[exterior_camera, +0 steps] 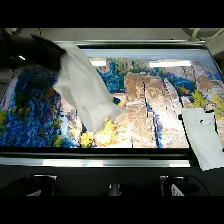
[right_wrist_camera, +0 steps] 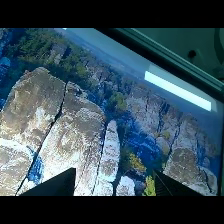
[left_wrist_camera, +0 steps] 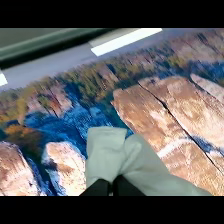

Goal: Fold the shirts.

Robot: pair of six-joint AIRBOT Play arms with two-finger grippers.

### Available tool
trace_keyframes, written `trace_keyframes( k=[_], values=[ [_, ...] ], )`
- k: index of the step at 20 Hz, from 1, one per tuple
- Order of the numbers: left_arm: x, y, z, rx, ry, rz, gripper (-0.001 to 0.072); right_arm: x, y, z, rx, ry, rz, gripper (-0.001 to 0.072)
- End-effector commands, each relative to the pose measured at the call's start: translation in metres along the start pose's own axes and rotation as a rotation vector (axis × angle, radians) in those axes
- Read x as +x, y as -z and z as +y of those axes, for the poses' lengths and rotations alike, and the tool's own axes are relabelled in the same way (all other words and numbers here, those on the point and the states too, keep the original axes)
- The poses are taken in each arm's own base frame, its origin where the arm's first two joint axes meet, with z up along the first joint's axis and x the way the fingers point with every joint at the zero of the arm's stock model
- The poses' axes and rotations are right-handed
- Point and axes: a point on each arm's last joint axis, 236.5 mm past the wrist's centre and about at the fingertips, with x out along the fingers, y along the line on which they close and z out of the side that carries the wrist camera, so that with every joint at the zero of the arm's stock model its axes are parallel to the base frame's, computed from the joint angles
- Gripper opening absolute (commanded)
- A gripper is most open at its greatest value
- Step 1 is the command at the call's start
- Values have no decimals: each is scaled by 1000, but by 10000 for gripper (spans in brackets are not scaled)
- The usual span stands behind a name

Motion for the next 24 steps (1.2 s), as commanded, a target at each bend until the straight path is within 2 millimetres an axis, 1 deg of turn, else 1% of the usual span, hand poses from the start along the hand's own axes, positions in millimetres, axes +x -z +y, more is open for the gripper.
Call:
trace_keyframes(
  k=[1, 2, 3, 5, 6, 7, 8, 9, 10, 11, 12, 13, 14, 15, 16, 18, 20, 21, 22, 23, 24],
  values=[
    [59, 82, -57, 78, 101, 188, 26, -24, 28, 19, -4, -59, 95, 489],
    [85, 117, -65, 88, 111, 259, 26, -19, 40, 26, 3, -96, 154, 489],
    [108, 146, -72, 56, 114, 310, 26, -13, 53, 34, 5, -140, 222, 489],
    [149, 199, -82, -90, 93, 395, 30, 5, 75, 45, 9, -215, 342, 488],
    [160, 217, -87, -148, 98, 448, 166, 16, 82, 48, 14, -241, 385, 488],
    [165, 227, -93, -189, 117, 491, 522, 28, 85, 50, 27, -260, 409, 488],
    [163, 231, -92, -212, 119, 538, 716, 43, 85, 54, 32, -285, 419, 488],
    [156, 230, -78, -174, 100, 576, 720, 59, 86, 59, 39, -319, 428, 489],
    [146, 228, -54, -78, 70, 609, 720, 74, 88, 67, 48, -365, 443, 490],
    [130, 229, -18, 15, 2, 675, 720, 88, 91, 78, 40, -431, 458, 500],
    [111, 231, 16, 48, -76, 740, 720, 102, 90, 96, 39, -526, 458, 561],
    [94, 235, 43, 24, -124, 785, 720, 116, 88, 113, 48, -617, 447, 625],
    [82, 240, 54, -41, -120, 802, 720, 129, 88, 129, 62, -702, 437, 630],
    [75, 246, 51, -132, -69, 806, 719, 141, 93, 143, 83, -769, 450, 630],
    [72, 254, 42, -214, -8, 811, 719, 154, 104, 155, 112, -825, 487, 629],
    [74, 282, 15, -341, 104, 828, 720, 176, 134, 171, 152, -887, 585, 628],
    [84, 316, -20, -439, 194, 856, 720, 190, 159, 185, 187, -932, 658, 628],
    [92, 330, -38, -487, 231, 854, 720, 195, 171, 193, 195, -954, 690, 628],
    [101, 340, -53, -529, 255, 837, 720, 199, 180, 201, 193, -975, 712, 631],
    [109, 348, -65, -553, 266, 821, 720, 203, 186, 209, 188, -990, 724, 638],
    [115, 355, -75, -570, 274, 811, 719, 208, 192, 218, 176, -1002, 730, 686]
  ],
)
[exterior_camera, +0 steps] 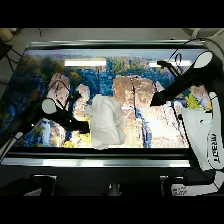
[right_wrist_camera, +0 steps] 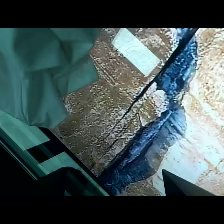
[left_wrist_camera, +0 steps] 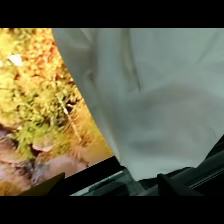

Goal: Fold the shirts.

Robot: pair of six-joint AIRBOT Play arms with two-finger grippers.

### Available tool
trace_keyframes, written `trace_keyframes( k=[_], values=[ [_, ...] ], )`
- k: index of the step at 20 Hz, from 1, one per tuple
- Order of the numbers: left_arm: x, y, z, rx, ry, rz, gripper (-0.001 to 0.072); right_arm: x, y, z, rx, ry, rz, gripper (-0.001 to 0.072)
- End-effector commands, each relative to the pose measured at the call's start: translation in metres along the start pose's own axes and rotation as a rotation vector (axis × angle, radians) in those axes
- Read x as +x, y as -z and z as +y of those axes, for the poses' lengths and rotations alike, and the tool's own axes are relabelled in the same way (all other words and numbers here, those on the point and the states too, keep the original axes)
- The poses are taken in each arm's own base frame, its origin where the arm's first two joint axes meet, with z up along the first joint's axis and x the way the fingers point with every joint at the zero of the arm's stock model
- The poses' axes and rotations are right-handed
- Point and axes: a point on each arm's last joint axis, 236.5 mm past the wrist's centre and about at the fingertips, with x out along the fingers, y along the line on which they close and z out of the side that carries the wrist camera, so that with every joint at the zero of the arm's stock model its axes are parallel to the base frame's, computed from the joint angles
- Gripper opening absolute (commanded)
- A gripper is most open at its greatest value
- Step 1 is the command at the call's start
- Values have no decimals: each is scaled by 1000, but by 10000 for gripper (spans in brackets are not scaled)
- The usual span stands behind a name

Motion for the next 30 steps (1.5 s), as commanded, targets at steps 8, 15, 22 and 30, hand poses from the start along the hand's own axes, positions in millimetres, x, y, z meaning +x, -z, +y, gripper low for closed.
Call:
trace_keyframes(
  k=[8, 15, 22, 30],
  values=[
    [77, 11, -33, -68, 132, -1, 26, 139, 18, 23, 40, -178, 196, 689],
    [64, 7, -33, -51, 135, -32, 26, 193, -7, 33, 142, -180, 159, 668],
    [63, 4, -33, -50, 134, -45, 26, 210, -13, 47, 167, -164, 161, 70],
    [-64, -47, 24, 103, -153, -270, 23, 33, -57, -4, -191, 456, 3, 19]
  ],
)
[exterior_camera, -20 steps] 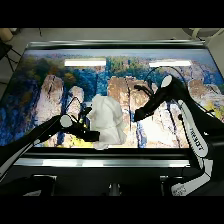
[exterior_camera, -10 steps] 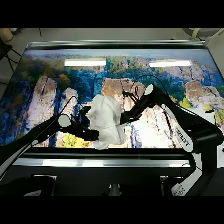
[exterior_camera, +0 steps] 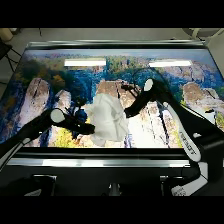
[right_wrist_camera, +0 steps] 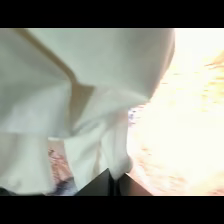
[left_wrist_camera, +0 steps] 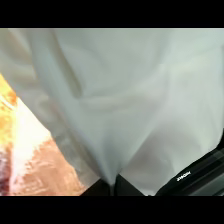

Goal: Fold the shirts.

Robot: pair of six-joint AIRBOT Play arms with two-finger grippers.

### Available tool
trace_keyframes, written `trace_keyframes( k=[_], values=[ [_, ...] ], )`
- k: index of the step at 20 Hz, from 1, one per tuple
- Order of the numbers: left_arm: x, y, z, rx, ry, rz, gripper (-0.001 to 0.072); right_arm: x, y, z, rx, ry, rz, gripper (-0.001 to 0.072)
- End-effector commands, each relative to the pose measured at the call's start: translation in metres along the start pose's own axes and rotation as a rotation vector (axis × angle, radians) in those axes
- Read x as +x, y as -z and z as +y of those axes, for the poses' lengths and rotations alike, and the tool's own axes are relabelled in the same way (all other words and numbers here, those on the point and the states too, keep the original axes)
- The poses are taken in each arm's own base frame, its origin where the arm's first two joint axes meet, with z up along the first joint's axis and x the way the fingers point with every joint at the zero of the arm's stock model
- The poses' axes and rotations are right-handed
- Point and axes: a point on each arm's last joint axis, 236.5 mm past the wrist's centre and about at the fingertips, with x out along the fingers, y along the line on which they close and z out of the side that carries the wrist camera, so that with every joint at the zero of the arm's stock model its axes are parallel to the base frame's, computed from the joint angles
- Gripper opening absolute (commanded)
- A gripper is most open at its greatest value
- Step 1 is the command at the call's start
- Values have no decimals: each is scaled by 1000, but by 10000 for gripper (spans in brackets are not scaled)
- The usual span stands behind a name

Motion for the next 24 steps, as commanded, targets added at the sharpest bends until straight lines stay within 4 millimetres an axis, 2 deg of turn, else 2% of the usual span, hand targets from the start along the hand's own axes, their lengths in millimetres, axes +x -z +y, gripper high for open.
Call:
trace_keyframes(
  k=[1, 2, 3, 4, 5, 6, 7, 8, 9, 10, 12, 15, 17, 19, 21, 23, 24],
  values=[
    [-115, -48, 51, 108, -288, -206, 23, -158, -16, -51, -137, 536, -148, 19],
    [-174, -68, 65, 122, -391, -337, 24, -228, -19, -55, -134, 708, -245, 20],
    [-240, -82, 75, 114, -483, -484, 24, -304, -15, -47, -120, 867, -372, 20],
    [-301, -87, 78, 92, -544, -625, 24, -371, -8, -27, -125, 978, -515, 20],
    [-362, -86, 73, 63, -580, -769, 24, -432, 4, 4, -141, 1051, -678, 20],
    [-414, -78, 65, 34, -604, -897, 24, -477, 20, 34, -160, 1093, -817, 20],
    [-461, -67, 51, 12, -615, -1031, 25, -512, 42, 64, -165, 1115, -945, 20],
    [-495, -57, 34, 11, -610, -1142, 25, -533, 64, 84, -141, 1111, -1037, 19],
    [-523, -48, 14, 38, -595, -1242, 24, -546, 86, 99, -112, 1102, -1094, 19],
    [-538, -41, 0, 64, -578, -1309, 24, -550, 103, 107, -100, 1099, -1110, 19],
    [-546, -32, -10, 77, -566, -1342, 25, -544, 127, 112, -72, 1083, -1077, 19],
    [-534, -34, -4, 63, -560, -1298, 25, -517, 141, 104, -26, 1036, -958, 20],
    [-526, -40, -2, 58, -542, -1278, 25, -492, 146, 94, 10, 993, -846, 20],
    [-515, -50, -4, 56, -496, -1256, 25, -455, 151, 80, 41, 938, -672, 20],
    [-493, -67, -3, 48, -433, -1205, 25, -413, 148, 65, 70, 862, -491, 20],
    [-450, -88, 8, 22, -359, -1101, 25, -355, 146, 51, 82, 752, -284, 20],
    [-418, -99, 17, 19, -327, -1024, 25, -323, 143, 45, 72, 693, -202, 20]
  ],
)
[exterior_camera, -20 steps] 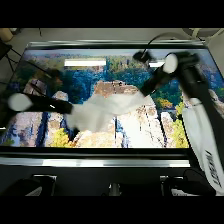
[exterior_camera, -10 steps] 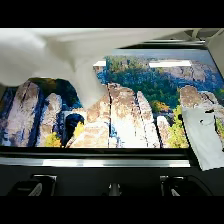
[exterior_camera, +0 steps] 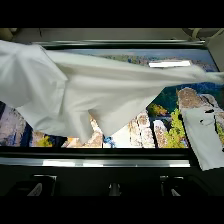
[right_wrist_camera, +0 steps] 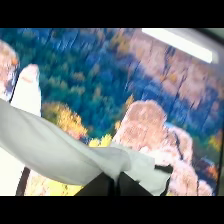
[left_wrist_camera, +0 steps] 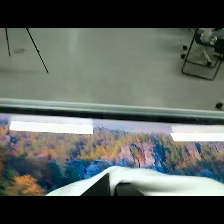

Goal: Fold the shirts.

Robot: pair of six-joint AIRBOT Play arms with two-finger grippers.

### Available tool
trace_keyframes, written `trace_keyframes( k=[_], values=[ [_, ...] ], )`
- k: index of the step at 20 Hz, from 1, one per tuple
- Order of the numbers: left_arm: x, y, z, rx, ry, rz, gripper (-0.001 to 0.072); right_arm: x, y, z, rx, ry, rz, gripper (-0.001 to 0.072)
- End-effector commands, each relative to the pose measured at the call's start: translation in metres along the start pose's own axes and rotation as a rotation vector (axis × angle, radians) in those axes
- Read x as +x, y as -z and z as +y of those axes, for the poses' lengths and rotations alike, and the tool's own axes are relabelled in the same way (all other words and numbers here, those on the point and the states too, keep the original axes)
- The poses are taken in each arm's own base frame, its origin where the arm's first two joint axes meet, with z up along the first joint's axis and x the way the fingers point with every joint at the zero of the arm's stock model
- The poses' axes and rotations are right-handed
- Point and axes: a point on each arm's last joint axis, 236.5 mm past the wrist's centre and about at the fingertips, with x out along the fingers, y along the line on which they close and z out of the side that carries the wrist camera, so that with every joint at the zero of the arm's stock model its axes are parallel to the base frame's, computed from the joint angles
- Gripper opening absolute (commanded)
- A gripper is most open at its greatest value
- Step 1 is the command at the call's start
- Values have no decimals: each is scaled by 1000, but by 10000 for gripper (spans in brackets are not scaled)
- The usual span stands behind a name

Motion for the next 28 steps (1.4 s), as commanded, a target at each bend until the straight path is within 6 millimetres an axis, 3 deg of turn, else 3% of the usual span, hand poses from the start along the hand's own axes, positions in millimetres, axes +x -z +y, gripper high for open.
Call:
trace_keyframes(
  k=[1, 5, 8, 12, 14, 15, 17, 18, 21, 23, 25, 28],
  values=[
    [63, 68, -19, -49, 113, 212, 25, 69, 55, 65, -88, -212, 327, 20],
    [143, 216, -17, -116, 160, 592, 25, 166, 118, 119, -163, -293, 473, 20],
    [186, 300, -5, -155, 143, 797, 26, 219, 140, 141, -181, -299, 480, 21],
    [241, 358, -12, -334, 153, 853, 26, 264, 130, 155, -143, -292, 443, 21],
    [254, 380, -19, -428, 163, 882, 28, 278, 127, 160, -115, -290, 430, 21],
    [255, 390, -22, -455, 168, 910, 92, 281, 127, 161, -109, -291, 432, 21],
    [248, 397, -16, -425, 180, 965, 587, 283, 128, 162, -112, -291, 438, 21],
    [241, 393, -5, -388, 181, 995, 654, 282, 130, 161, -115, -290, 445, 22],
    [200, 374, 46, -271, 117, 1150, 633, 279, 135, 162, -117, -296, 471, 22],
    [173, 368, 57, -255, 116, 1197, 591, 278, 137, 163, -115, -302, 480, 22],
    [152, 385, 48, -256, 142, 1224, 590, 275, 140, 166, -108, -316, 494, 22],
    [139, 429, -8, -444, 258, 1221, 592, 273, 138, 176, -80, -353, 491, 22]
  ],
)
